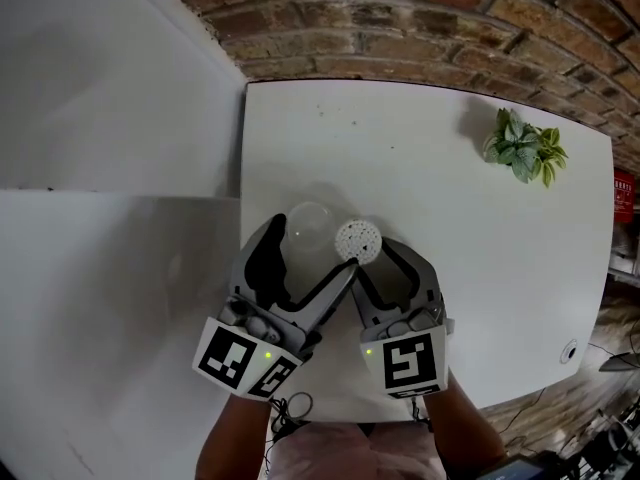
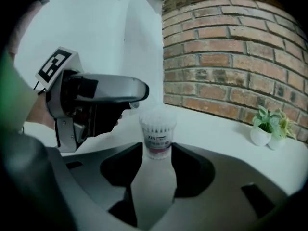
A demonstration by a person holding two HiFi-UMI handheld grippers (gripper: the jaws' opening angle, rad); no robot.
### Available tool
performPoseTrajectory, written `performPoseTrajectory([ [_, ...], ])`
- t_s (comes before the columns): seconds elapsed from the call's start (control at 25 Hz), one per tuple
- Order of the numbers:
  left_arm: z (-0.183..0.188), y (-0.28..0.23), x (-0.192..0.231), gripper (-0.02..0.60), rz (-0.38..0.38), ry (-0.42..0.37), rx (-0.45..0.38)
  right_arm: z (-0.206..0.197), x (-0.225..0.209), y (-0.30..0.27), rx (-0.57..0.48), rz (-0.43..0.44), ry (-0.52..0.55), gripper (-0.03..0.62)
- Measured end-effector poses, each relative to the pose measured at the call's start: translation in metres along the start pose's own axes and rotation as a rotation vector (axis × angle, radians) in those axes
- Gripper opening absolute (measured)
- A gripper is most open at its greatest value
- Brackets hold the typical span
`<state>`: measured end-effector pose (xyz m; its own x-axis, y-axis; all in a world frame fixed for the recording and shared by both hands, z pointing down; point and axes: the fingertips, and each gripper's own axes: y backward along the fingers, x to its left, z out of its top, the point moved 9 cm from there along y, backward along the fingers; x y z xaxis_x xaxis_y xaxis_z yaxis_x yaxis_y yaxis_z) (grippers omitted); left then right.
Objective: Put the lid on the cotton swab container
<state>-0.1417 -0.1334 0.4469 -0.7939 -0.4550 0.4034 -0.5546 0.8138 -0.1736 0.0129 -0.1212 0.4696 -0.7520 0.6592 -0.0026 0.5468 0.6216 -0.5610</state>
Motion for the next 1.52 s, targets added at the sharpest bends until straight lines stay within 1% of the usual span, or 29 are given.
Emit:
performPoseTrajectory([
  [0.24, 0.017, 0.004, -0.026, 0.440, -0.079, -0.018, -0.042, -0.001, 0.000, 0.000, -0.001, 0.005, 0.014, 0.193],
  [0.4, 0.024, 0.005, -0.039, 0.439, -0.153, -0.044, -0.031, -0.003, 0.000, -0.002, -0.021, 0.012, 0.048, 0.193],
  [0.48, 0.024, 0.004, -0.046, 0.439, -0.189, -0.059, -0.015, -0.003, 0.000, 0.000, -0.025, 0.024, 0.045, 0.193],
  [0.64, 0.023, 0.003, -0.055, 0.439, -0.238, -0.090, 0.035, -0.005, -0.014, 0.013, -0.029, 0.042, -0.044, 0.193],
  [0.8, 0.020, 0.003, -0.062, 0.437, -0.280, -0.082, 0.103, -0.016, -0.045, 0.038, -0.050, -0.012, -0.151, 0.186],
  [0.88, 0.017, 0.003, -0.066, 0.436, -0.308, -0.104, 0.142, -0.016, -0.060, 0.048, -0.071, -0.034, -0.187, 0.183],
  [0.96, 0.013, 0.002, -0.070, 0.436, -0.338, -0.128, 0.183, -0.008, -0.071, 0.055, -0.107, -0.031, -0.205, 0.184],
  [1.12, 0.002, -0.001, -0.075, 0.433, -0.385, -0.152, 0.250, 0.017, -0.082, 0.057, -0.179, 0.010, -0.196, 0.187],
  [1.32, -0.001, -0.002, -0.075, 0.431, -0.402, -0.160, 0.259, 0.037, -0.075, 0.044, -0.224, 0.084, -0.159, 0.192],
  [1.52, -0.001, -0.004, -0.078, 0.431, -0.426, -0.177, 0.264, 0.045, -0.065, 0.031, -0.229, 0.208, -0.102, 0.193],
])
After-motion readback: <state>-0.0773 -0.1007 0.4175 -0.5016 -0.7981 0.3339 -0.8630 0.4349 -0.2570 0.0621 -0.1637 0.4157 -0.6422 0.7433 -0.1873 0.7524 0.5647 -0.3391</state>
